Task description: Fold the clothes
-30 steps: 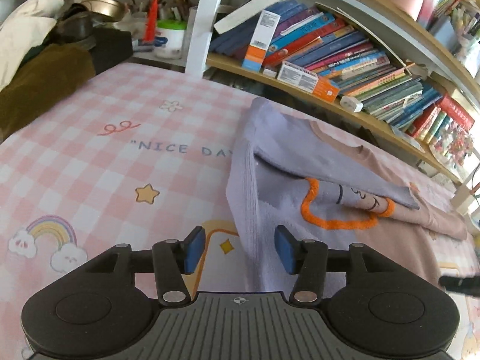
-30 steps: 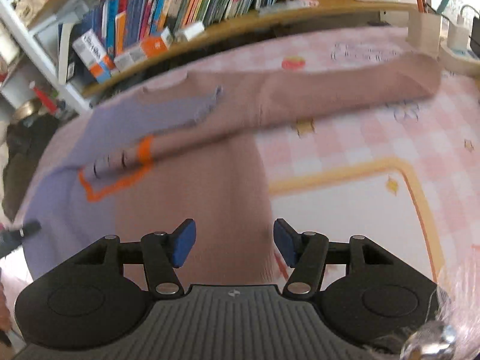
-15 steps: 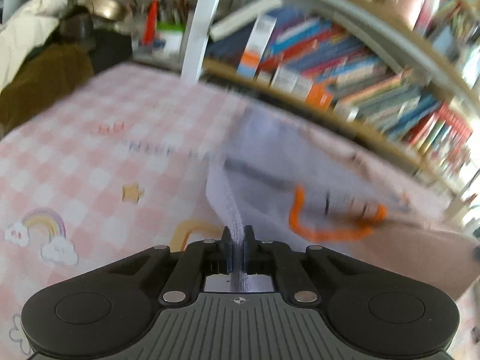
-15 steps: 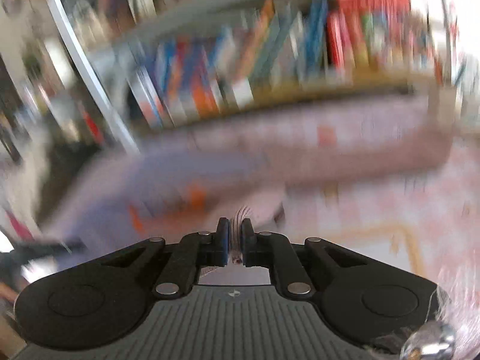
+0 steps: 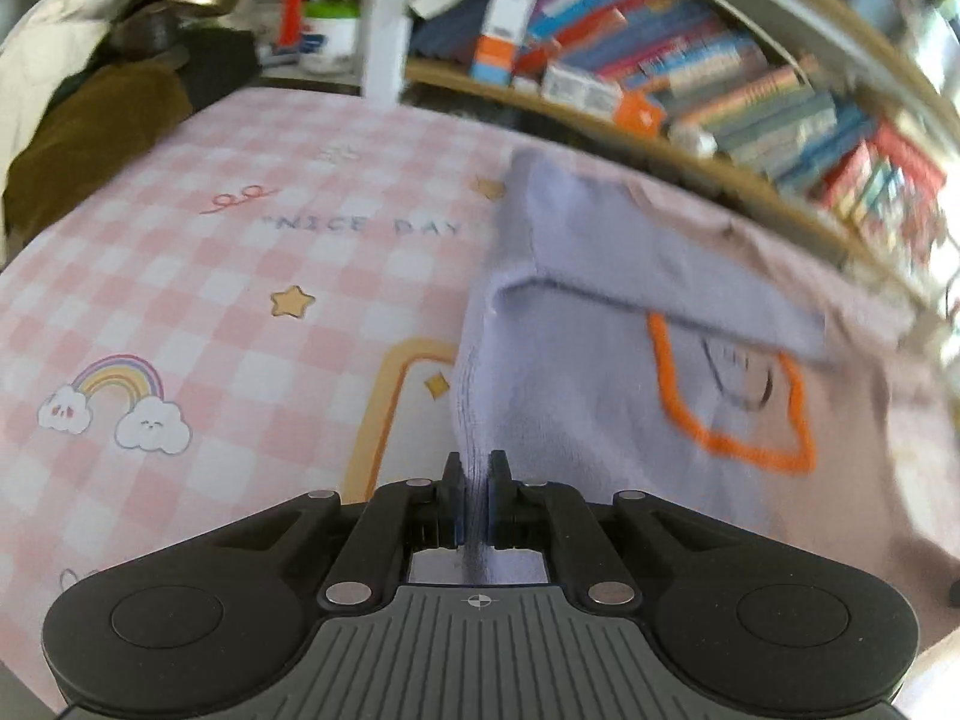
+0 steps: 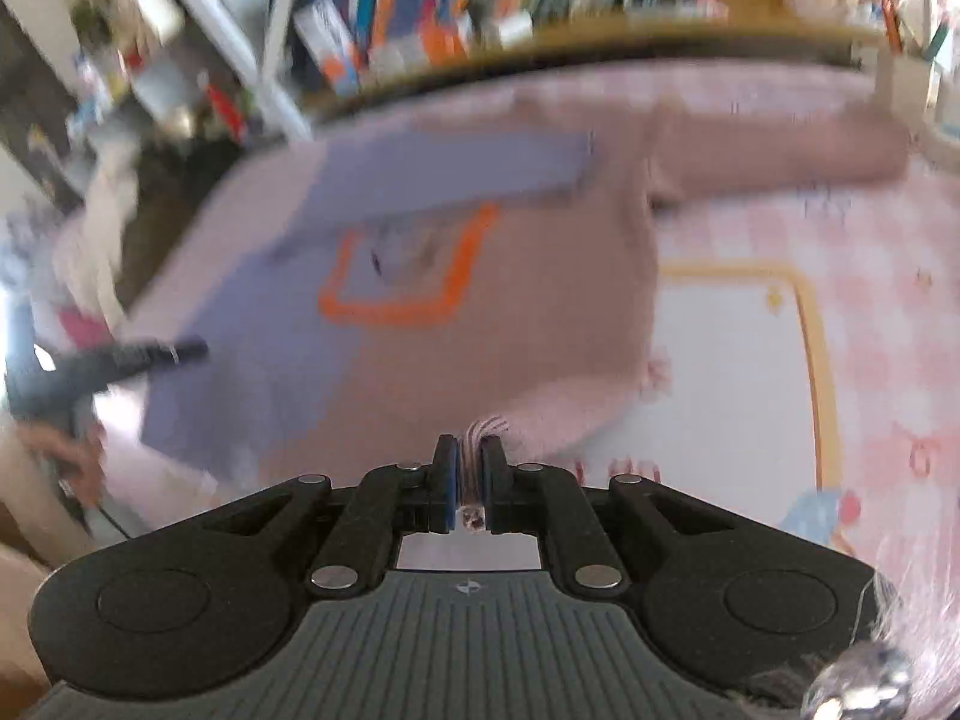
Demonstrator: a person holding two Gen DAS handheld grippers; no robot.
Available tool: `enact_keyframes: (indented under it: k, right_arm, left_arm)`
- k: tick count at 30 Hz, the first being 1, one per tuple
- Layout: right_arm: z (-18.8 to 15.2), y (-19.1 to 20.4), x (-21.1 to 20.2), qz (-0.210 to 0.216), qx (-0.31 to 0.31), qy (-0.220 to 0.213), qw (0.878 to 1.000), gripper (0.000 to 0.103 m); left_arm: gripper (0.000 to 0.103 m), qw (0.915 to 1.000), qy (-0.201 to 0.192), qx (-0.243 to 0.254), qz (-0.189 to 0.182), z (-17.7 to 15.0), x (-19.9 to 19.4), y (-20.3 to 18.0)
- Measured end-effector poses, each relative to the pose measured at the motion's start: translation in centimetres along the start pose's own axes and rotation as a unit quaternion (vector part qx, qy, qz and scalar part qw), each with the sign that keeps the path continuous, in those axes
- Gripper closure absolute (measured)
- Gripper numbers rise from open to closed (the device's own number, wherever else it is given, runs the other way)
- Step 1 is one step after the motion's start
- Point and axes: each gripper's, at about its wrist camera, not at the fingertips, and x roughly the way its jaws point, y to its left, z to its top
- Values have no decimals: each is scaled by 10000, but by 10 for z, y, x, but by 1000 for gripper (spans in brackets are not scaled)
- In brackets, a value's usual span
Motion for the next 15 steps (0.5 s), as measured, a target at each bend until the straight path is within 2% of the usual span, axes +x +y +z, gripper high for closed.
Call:
enact_keyframes:
  k: [8,15]
  right_arm:
    - [-5,2,21,-143,-184,538,9983,95]
    - [-7,-8,36,-234,-89,719,9971,95]
  left_arm:
    - [98,9984,183,506,178,-10,5,-10]
    - [98,9980,271,464,322,-12,6,-5]
